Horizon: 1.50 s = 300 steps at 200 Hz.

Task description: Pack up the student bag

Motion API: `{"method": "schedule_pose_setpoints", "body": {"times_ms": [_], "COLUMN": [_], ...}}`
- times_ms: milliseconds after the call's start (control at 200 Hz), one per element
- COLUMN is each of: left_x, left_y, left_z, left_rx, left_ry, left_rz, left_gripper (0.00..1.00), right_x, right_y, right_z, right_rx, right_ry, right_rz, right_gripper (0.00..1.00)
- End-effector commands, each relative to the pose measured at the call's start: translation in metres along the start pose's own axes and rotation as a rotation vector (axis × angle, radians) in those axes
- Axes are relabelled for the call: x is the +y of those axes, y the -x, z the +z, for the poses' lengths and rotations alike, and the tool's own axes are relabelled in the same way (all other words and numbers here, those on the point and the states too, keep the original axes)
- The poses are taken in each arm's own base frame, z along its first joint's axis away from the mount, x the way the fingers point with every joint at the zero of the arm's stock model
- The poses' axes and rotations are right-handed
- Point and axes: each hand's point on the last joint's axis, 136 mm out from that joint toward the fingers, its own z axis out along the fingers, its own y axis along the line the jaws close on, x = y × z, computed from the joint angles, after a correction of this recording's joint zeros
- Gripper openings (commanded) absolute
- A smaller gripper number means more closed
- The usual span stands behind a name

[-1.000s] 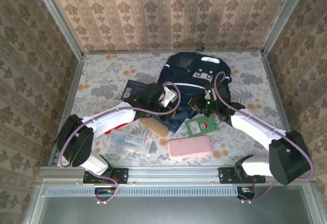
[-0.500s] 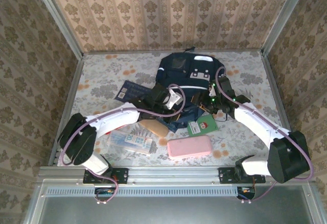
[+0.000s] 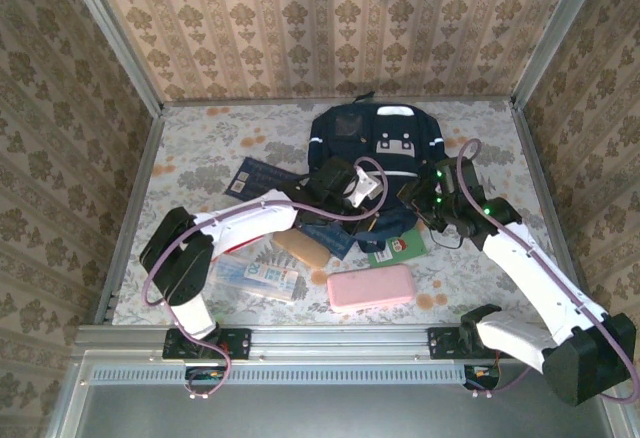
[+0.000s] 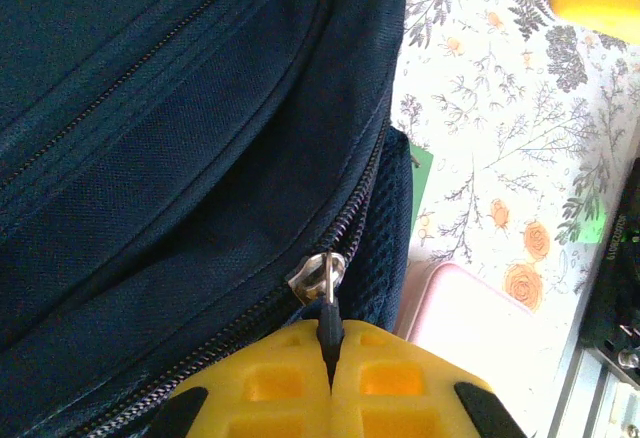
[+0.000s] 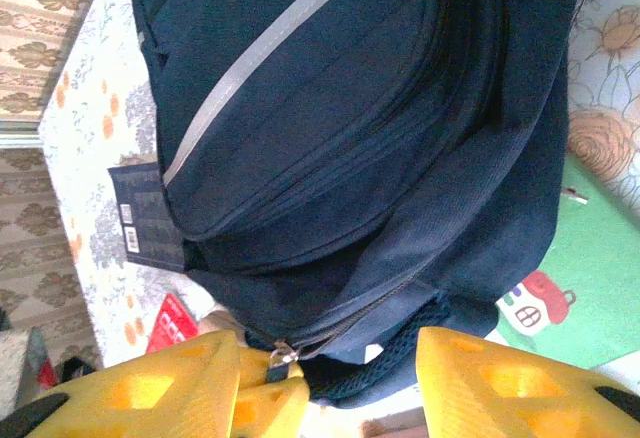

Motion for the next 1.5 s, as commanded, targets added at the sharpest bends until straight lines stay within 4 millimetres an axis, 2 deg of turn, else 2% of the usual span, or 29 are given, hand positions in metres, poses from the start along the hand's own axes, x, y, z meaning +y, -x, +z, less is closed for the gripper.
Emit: {"method": "schedule_pose_setpoints", "body": {"times_ms": [0, 150, 390, 600, 750, 845, 1095, 1225, 1375, 1495], "left_x": [-0.024, -0.032, -0.04, -0.044, -0.045, -0.046, -0.045, -0.042, -0.034, -0.023], "left_y": [0.02, 0.028, 0.032, 0.03, 0.027, 0.025, 0.019, 0.013, 0.004, -0.003], "left_z": [-0.005, -0.007, -0.005, -0.002, -0.001, -0.001, 0.002, 0.006, 0.007, 0.004], "left_rx": [-0.036, -0.044, -0.04, -0.028, -0.021, -0.014, 0.004, 0.03, 0.057, 0.075], "left_ry": [-0.067, -0.076, -0.086, -0.093, -0.094, -0.097, -0.105, -0.096, -0.064, -0.039], "left_rz": [0.035, 0.05, 0.069, 0.084, 0.086, 0.091, 0.098, 0.099, 0.092, 0.067], "left_gripper": [0.0, 0.0, 0.0, 0.0, 0.0, 0.0, 0.0, 0.0, 0.0, 0.0], "right_x": [0.002, 0.005, -0.004, -0.005, -0.014, -0.022, -0.03, -0.033, -0.039, -0.041], "right_y": [-0.011, -0.016, -0.023, -0.018, -0.014, -0.013, -0.008, -0.007, -0.004, -0.001], "right_z": [0.0, 0.012, 0.036, 0.05, 0.058, 0.062, 0.066, 0.066, 0.06, 0.055], "right_rx": [0.064, 0.089, 0.133, 0.104, 0.071, 0.057, 0.026, 0.015, -0.022, -0.046], "right_ry": [0.015, 0.071, 0.058, 0.081, 0.041, 0.006, -0.026, -0.039, -0.05, -0.057], "right_rz": [0.132, 0.246, 0.371, 0.4, 0.393, 0.389, 0.374, 0.358, 0.333, 0.312], "right_gripper": [0.53, 0.54, 0.55, 0.55, 0.53, 0.48, 0.22, 0.12, 0.05, 0.05]}}
